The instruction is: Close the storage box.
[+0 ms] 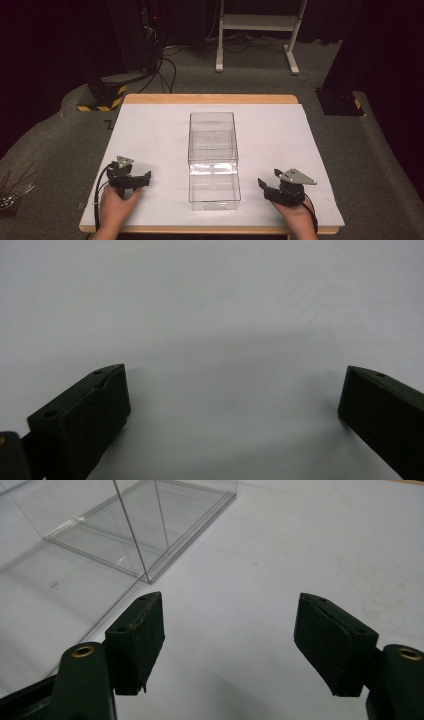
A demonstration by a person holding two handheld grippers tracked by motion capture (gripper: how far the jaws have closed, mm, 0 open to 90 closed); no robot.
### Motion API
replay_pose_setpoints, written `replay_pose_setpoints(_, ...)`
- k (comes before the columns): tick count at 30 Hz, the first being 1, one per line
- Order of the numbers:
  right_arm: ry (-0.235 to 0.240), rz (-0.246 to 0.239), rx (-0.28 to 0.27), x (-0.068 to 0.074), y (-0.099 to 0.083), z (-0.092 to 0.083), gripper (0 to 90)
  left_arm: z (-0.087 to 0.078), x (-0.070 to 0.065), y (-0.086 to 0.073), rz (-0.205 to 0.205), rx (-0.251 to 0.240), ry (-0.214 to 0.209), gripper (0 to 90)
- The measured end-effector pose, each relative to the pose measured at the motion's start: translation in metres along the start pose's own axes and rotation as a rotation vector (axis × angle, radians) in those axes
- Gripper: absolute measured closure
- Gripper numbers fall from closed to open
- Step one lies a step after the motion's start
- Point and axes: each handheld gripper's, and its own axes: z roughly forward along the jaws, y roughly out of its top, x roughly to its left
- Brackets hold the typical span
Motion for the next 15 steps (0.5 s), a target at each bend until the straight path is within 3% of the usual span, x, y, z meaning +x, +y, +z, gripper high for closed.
replay_pose_setpoints(15,0.038,-0.032,-0.040,0.018,0.009,-0.008,28.2,0.000,0.000,0.000,0.000,0.000,0.000,0.6)
